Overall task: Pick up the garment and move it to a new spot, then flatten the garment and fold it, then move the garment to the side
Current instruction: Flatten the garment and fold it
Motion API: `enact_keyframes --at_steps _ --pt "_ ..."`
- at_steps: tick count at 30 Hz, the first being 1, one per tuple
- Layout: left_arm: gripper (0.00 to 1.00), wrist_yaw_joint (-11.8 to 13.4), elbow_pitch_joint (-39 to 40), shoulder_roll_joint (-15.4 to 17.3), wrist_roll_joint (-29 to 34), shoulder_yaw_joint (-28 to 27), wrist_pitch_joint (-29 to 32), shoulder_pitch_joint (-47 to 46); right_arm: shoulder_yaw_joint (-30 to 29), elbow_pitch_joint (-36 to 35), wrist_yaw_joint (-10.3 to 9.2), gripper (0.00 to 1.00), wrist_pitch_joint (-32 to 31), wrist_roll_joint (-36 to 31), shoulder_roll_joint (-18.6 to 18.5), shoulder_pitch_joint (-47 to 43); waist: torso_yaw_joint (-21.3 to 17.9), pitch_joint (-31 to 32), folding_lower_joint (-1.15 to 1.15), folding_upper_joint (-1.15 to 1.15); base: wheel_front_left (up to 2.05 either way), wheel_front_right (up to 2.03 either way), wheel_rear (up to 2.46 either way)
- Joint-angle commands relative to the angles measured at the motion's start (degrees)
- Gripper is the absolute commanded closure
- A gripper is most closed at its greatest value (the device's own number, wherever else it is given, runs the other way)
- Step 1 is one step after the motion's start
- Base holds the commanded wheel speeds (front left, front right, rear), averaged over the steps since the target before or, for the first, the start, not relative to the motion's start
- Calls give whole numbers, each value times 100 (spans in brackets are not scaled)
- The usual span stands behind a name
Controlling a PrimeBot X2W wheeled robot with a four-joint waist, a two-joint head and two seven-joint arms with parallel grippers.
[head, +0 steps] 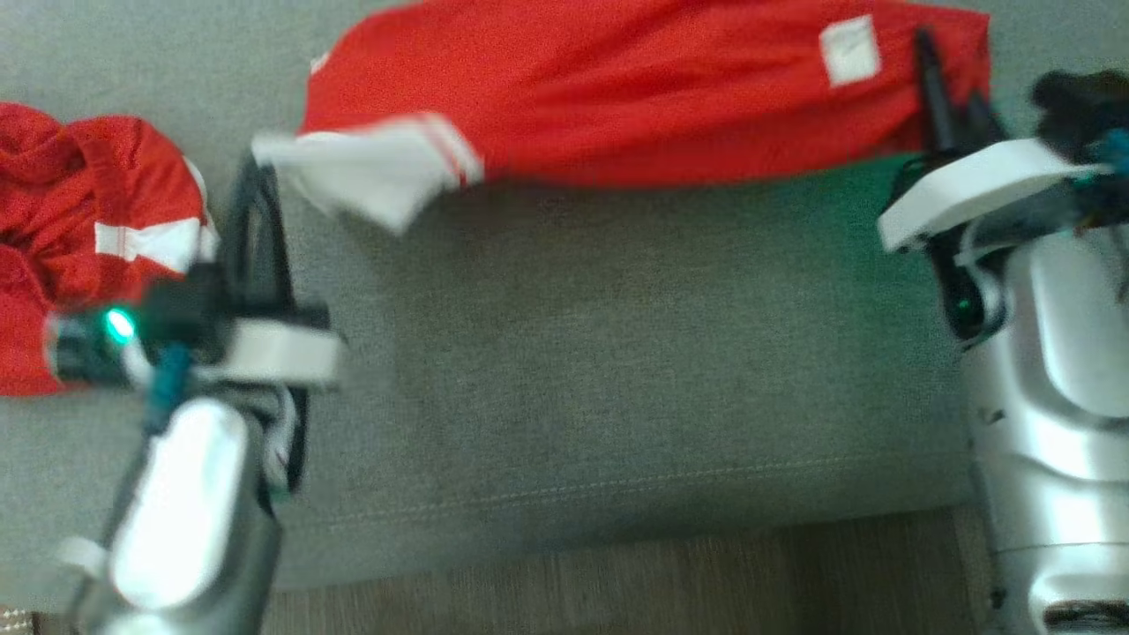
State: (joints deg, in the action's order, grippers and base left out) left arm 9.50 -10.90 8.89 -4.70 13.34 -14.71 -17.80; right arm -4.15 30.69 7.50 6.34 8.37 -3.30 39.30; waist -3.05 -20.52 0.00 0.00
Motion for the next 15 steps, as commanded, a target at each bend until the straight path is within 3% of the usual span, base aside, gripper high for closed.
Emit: enact_keyframes --at_steps 1,7,15 --pt "100 -41 459 184 30 -334 -29 -485 -29 -356 -1 100 148 -20 -61 169 -1 65 0 0 0 0 0" --pt "100 -239 956 313 -14 -565 -29 -594 150 -1061 -1 100 123 359 -218 -304 -89 149 0 0 0 0 0" --pt "100 -270 421 115 -171 -720 -29 540 746 -1701 -1 100 236 909 -283 -2300 -115 -24 0 0 0 0 0"
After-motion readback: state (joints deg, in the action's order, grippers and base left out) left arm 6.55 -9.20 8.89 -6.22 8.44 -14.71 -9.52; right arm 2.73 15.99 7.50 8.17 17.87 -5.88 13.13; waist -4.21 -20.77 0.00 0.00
